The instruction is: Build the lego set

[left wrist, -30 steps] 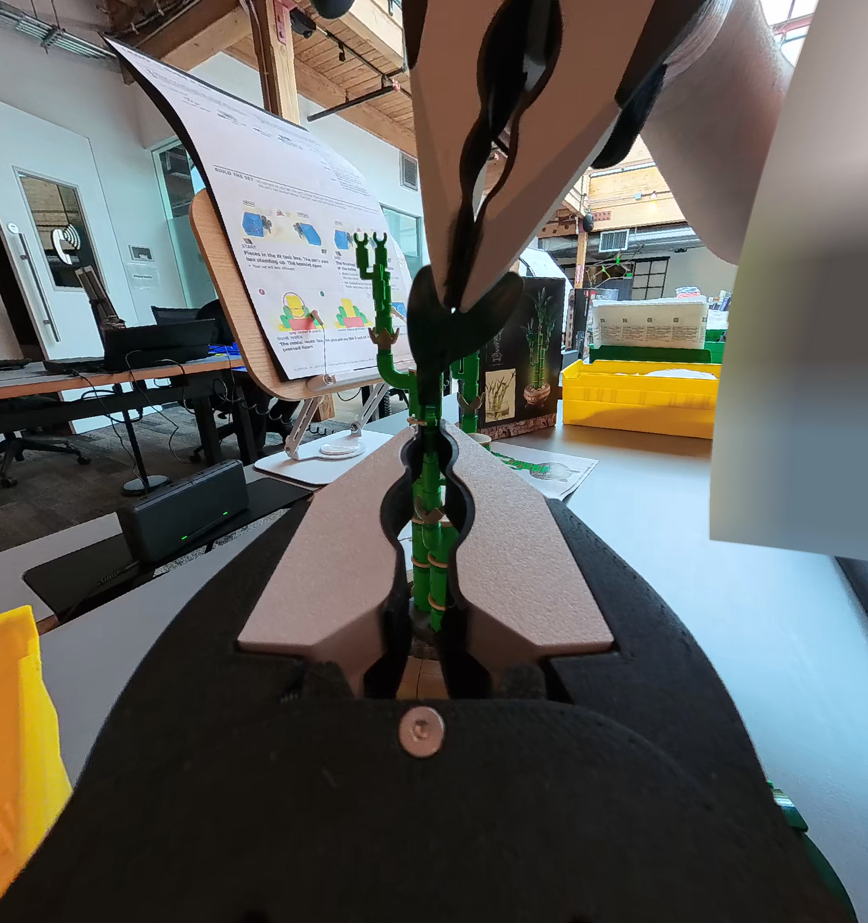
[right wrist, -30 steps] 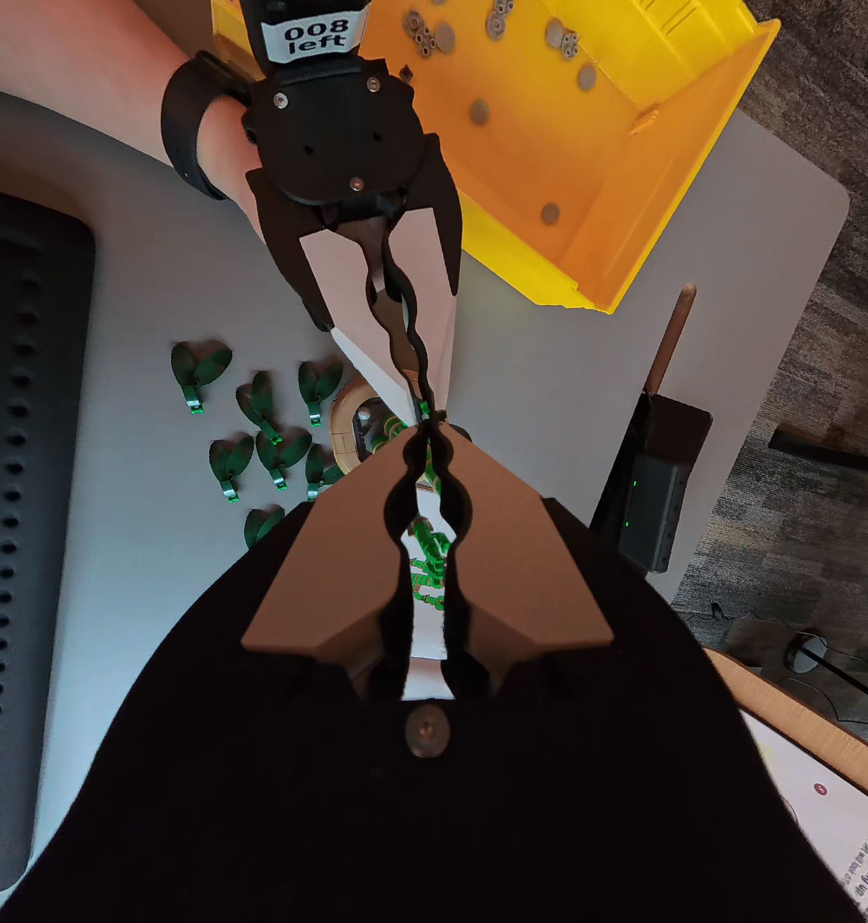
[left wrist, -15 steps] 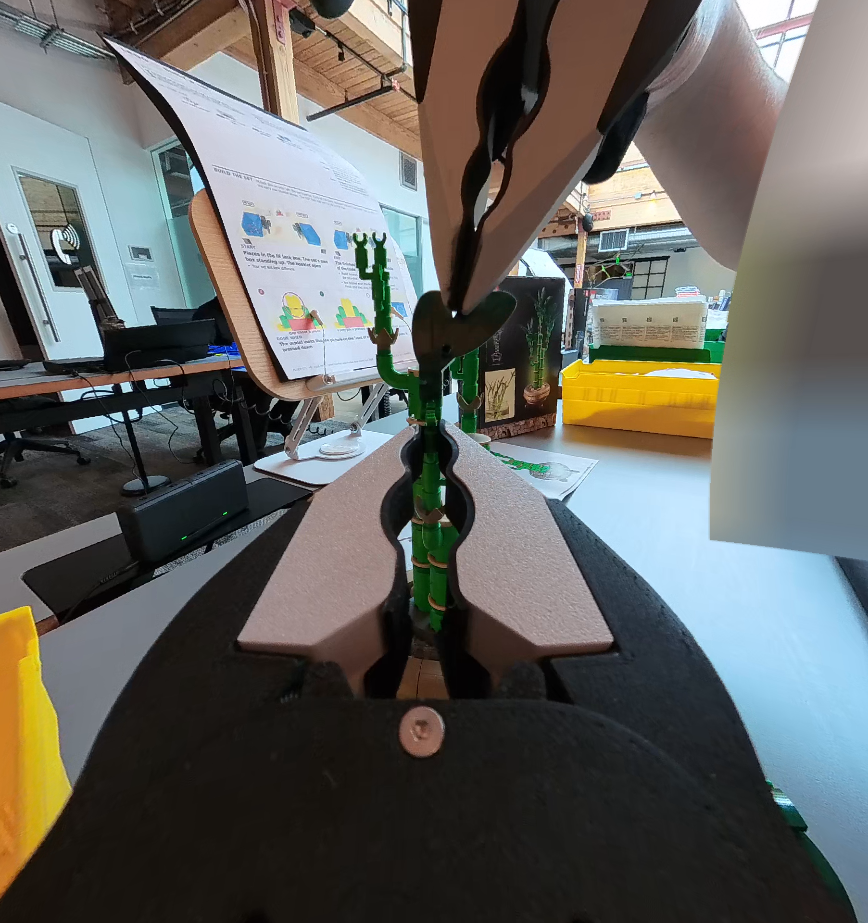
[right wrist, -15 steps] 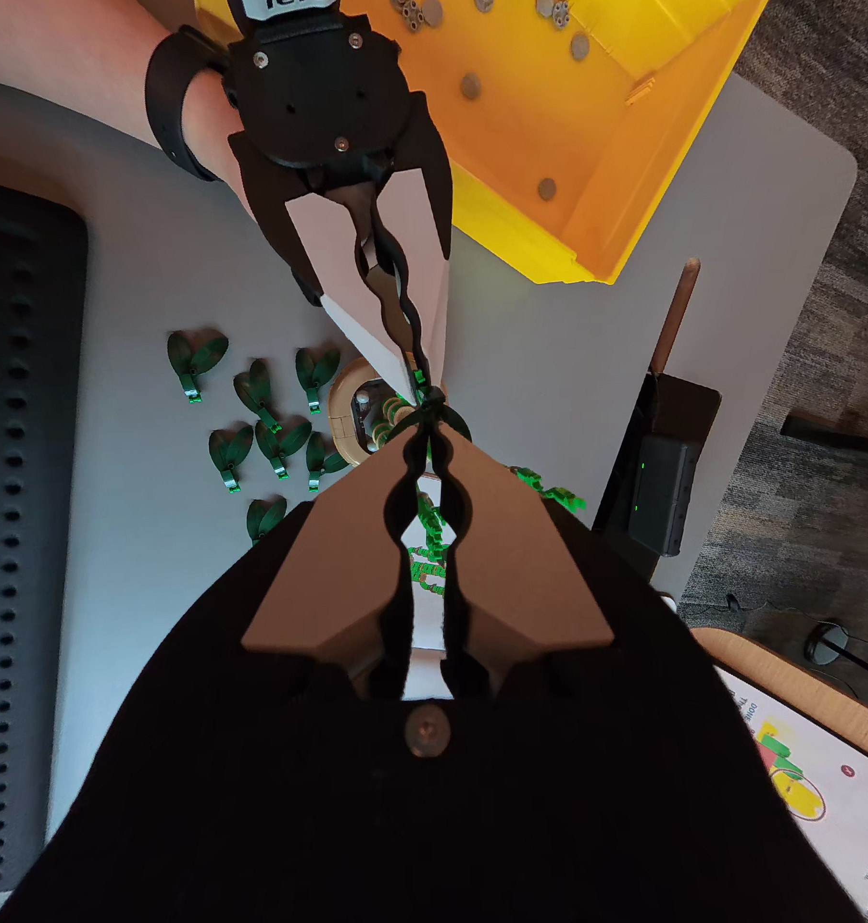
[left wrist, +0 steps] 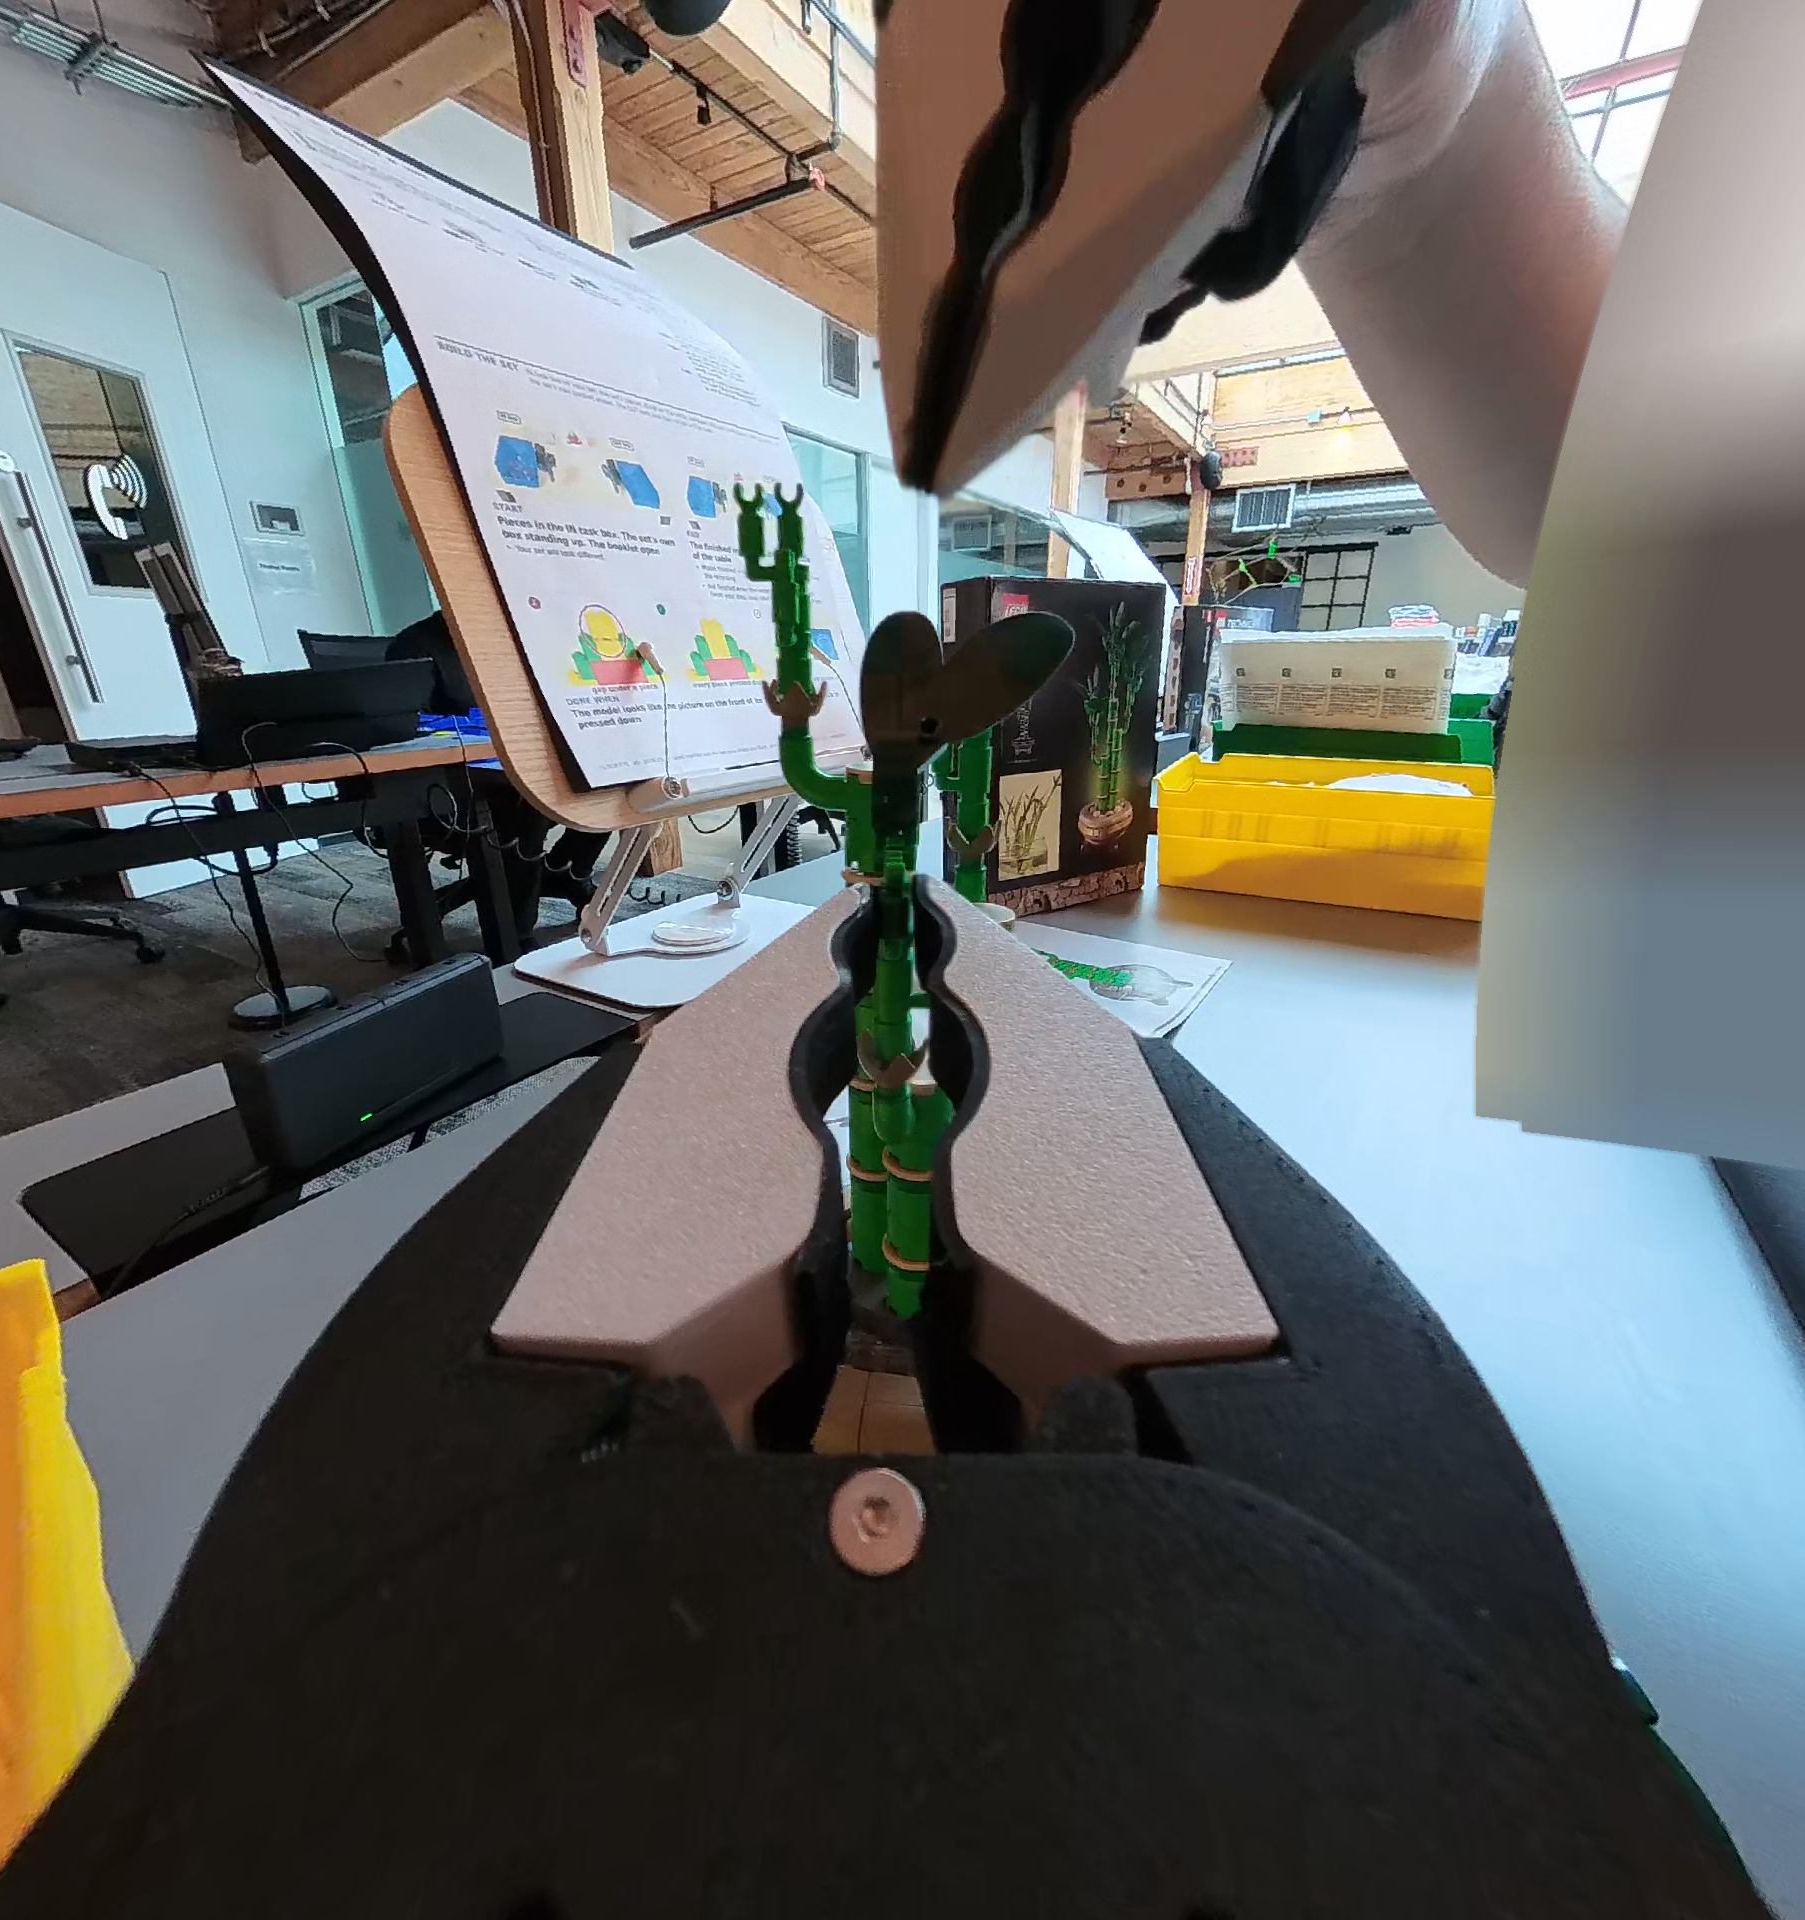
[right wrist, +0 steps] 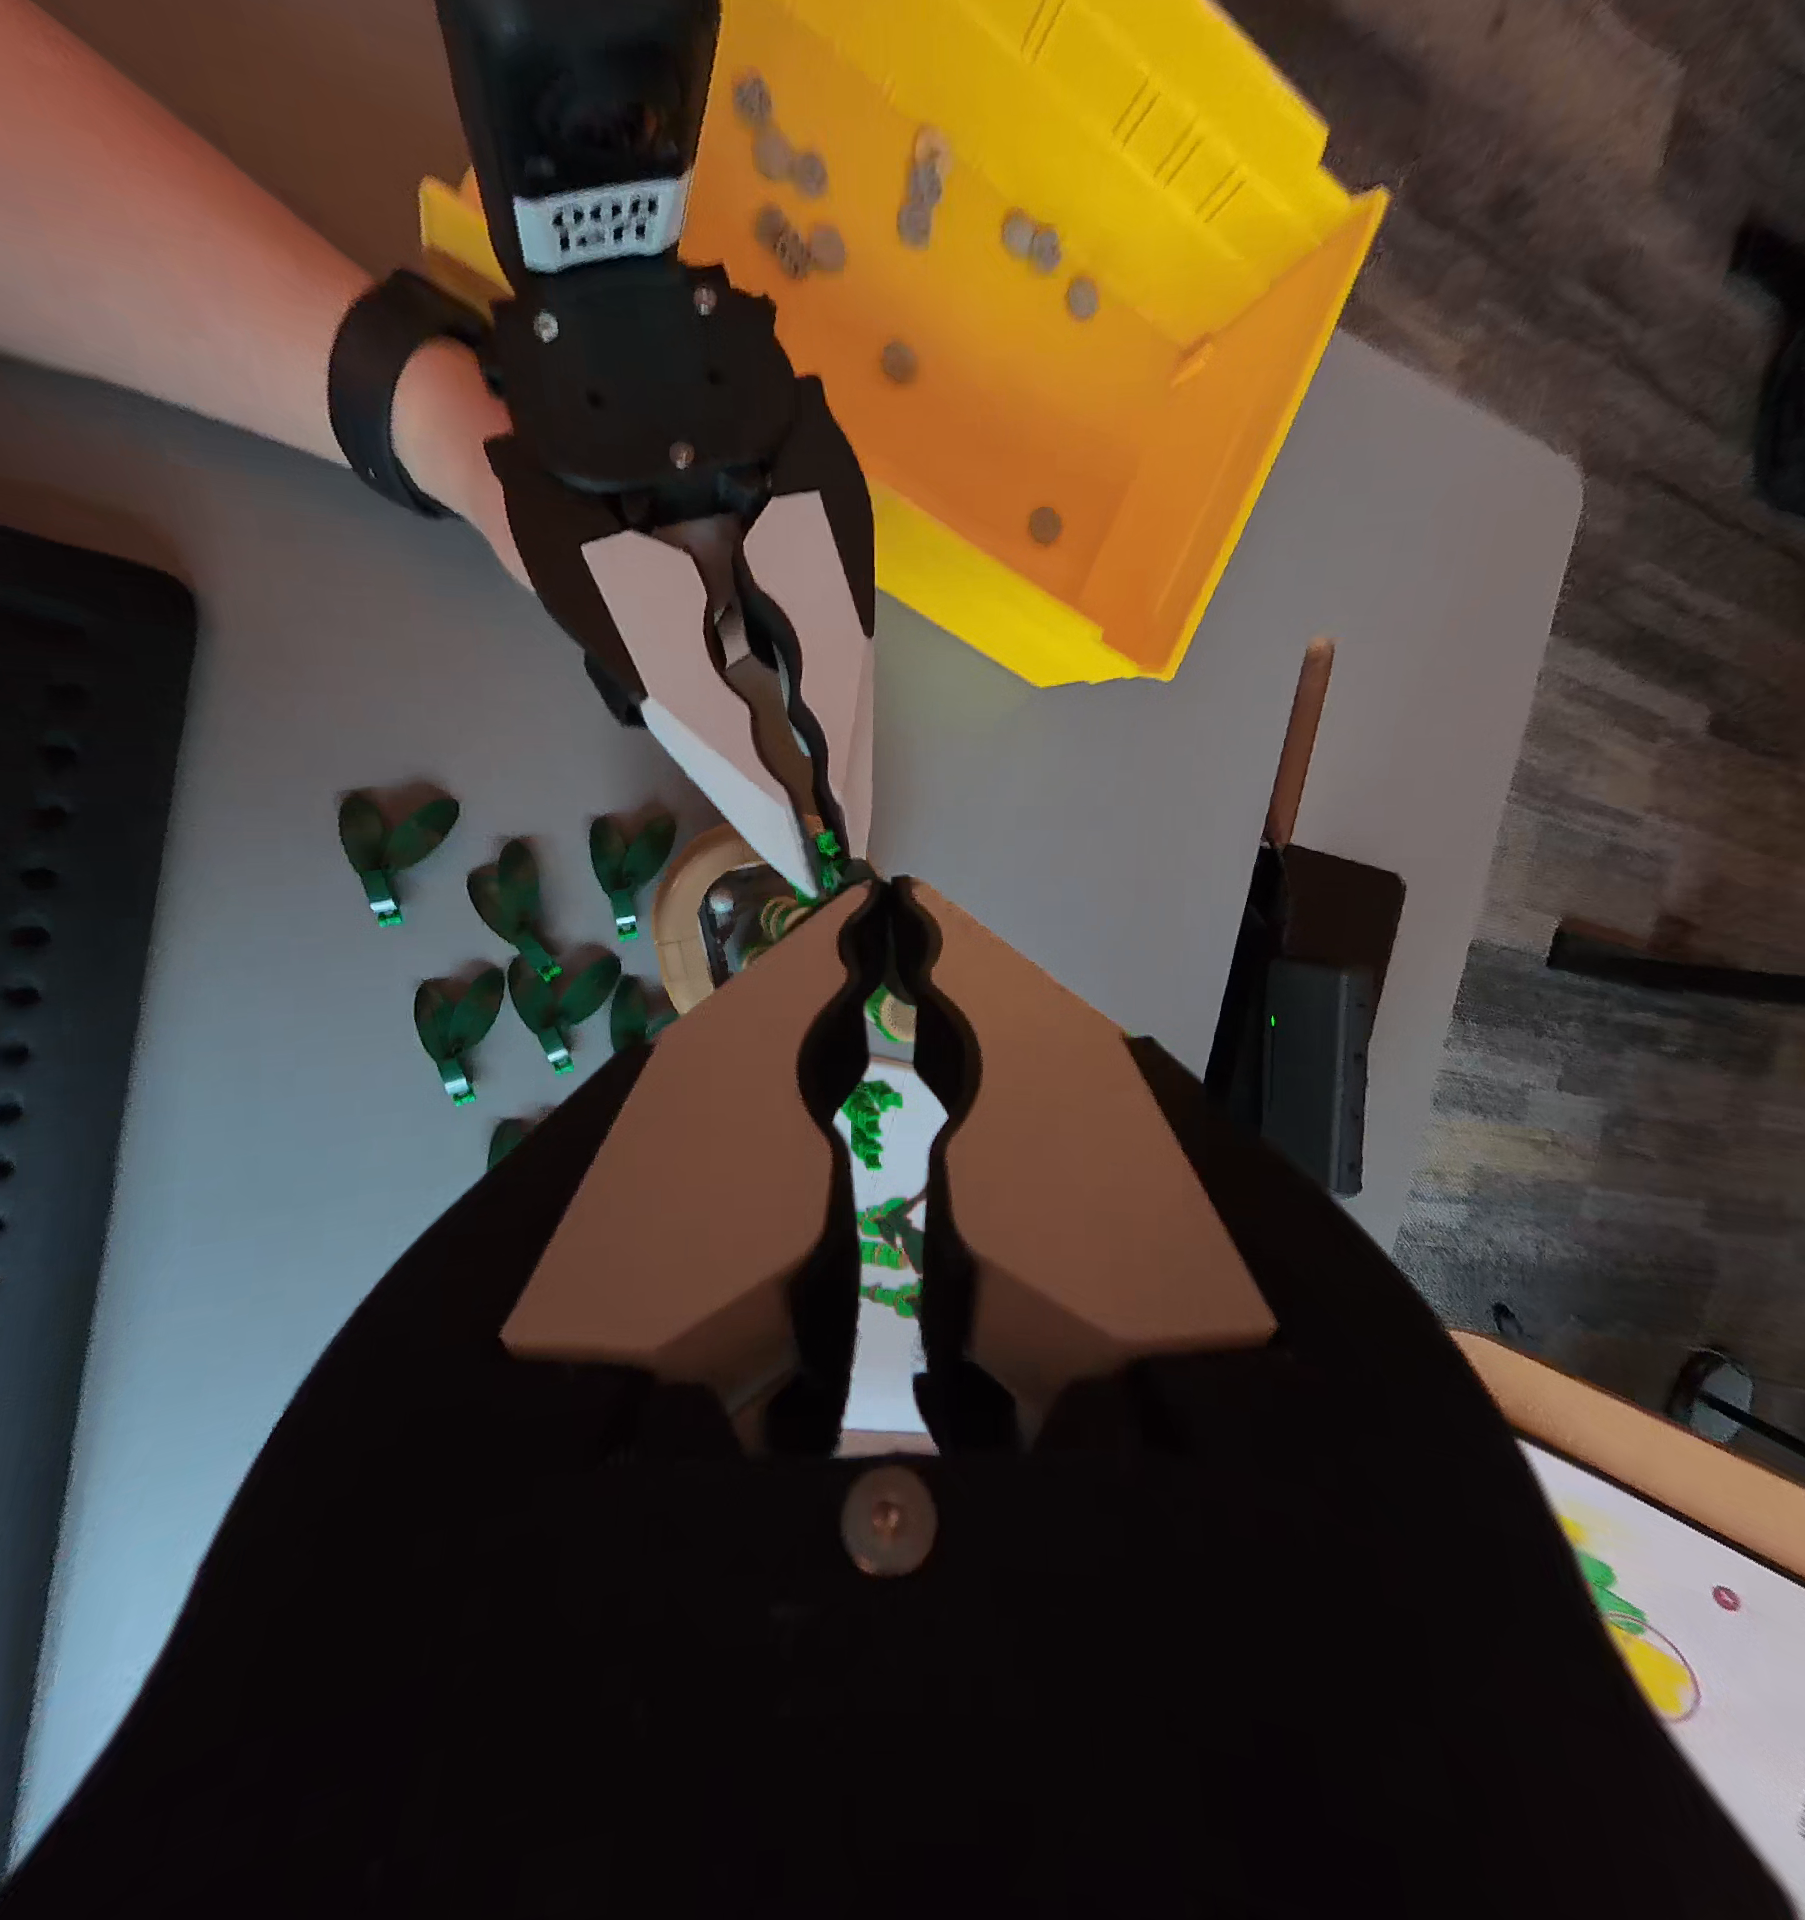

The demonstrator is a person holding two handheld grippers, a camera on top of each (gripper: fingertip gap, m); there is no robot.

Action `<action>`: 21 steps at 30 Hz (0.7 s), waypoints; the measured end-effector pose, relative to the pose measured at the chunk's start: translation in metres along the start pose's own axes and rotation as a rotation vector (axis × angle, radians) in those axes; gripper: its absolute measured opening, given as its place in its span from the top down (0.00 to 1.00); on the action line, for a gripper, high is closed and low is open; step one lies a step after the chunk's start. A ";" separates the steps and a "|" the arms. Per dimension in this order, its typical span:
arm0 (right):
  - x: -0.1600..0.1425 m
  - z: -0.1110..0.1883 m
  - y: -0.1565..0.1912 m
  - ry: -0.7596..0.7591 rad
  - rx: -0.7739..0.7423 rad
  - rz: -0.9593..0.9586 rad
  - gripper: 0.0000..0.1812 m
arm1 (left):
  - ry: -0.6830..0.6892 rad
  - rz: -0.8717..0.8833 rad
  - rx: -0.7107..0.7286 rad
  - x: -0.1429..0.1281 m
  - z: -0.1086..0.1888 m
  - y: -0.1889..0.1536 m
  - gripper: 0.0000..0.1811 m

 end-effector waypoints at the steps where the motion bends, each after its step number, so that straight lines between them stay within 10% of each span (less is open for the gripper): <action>1: 0.001 0.002 0.000 -0.015 0.002 -0.008 1.00 | -0.001 0.001 0.002 0.000 0.000 0.000 0.96; 11: -0.030 0.041 0.022 -0.242 -0.105 -0.090 0.99 | -0.002 0.039 0.030 0.009 0.010 0.001 0.79; 21: -0.186 0.050 0.104 -0.492 -0.370 -0.394 0.99 | -0.085 -0.135 0.249 0.047 0.046 -0.026 0.72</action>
Point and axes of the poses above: each gripper's, where its closed fingertips meet, z back along the fingers, x out of its top, y = z × x across the jaws, the point moved 5 cm from there along z, back along the fingers, and after that the axes turned 9 degrees about x, right-handed, at the moved point
